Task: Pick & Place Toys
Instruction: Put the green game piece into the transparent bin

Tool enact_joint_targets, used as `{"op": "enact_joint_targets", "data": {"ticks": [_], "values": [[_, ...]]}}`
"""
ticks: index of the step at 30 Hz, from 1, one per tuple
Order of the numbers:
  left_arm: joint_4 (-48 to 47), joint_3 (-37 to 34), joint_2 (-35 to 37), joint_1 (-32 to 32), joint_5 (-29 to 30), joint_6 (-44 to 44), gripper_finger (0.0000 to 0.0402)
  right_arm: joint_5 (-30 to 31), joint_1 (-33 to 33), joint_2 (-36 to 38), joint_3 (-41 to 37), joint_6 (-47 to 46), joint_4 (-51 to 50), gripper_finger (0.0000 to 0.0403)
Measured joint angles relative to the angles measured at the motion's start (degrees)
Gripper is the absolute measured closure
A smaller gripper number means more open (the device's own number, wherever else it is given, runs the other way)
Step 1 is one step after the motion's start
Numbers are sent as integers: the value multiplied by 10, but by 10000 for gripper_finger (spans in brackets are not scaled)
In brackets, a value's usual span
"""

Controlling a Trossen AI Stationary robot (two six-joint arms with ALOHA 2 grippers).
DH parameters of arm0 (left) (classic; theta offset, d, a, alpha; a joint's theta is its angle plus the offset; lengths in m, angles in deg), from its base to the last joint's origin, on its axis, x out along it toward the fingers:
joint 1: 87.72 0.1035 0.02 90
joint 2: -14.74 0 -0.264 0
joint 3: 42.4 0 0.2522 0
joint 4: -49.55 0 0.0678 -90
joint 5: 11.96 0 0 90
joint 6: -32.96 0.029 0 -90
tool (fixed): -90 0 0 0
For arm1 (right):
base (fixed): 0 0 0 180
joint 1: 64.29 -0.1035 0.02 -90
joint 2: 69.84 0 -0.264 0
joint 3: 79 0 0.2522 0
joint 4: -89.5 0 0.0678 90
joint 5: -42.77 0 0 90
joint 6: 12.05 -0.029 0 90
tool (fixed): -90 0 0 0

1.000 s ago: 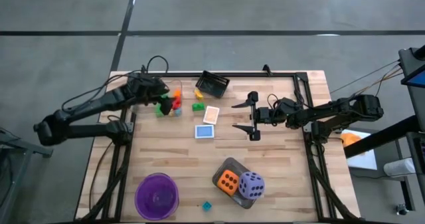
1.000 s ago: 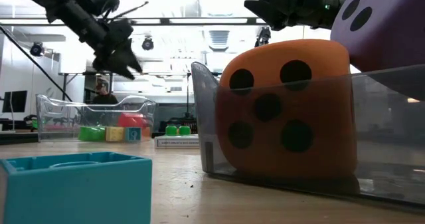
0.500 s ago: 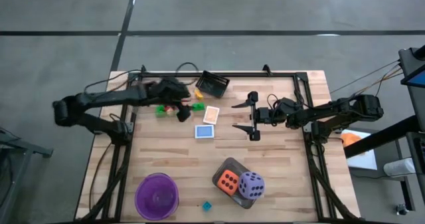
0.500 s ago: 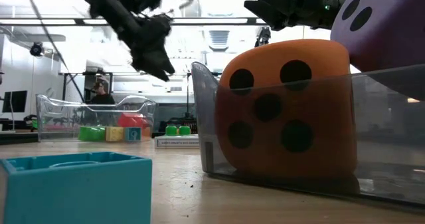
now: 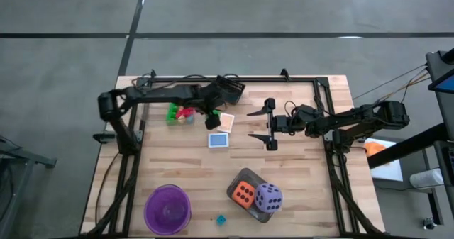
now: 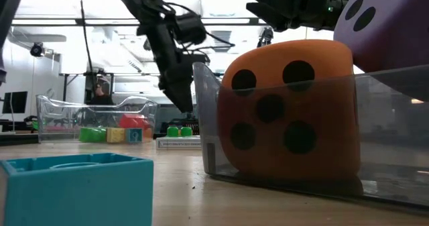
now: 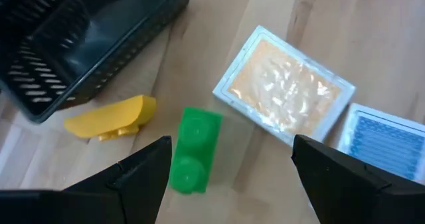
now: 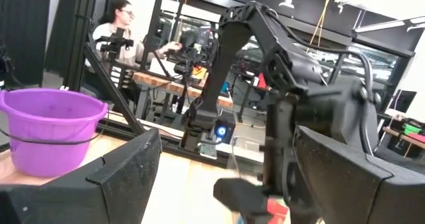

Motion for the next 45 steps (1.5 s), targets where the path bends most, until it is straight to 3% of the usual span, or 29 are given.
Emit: {"op": "enact_joint_targets", "data": {"ticks": [26,30,37,45], "values": [[-4,6,-107,42,6,18,92,0,0,0,0,2,-3,64],[-14,6,-112,41,2,15,130,0,0,0,0,2,-4,64],[-17,6,-112,40,-2,11,271,0,0,0,0,2,-6,64],[-21,9,-112,36,-7,9,276,0,0,0,0,2,-7,64]]}}
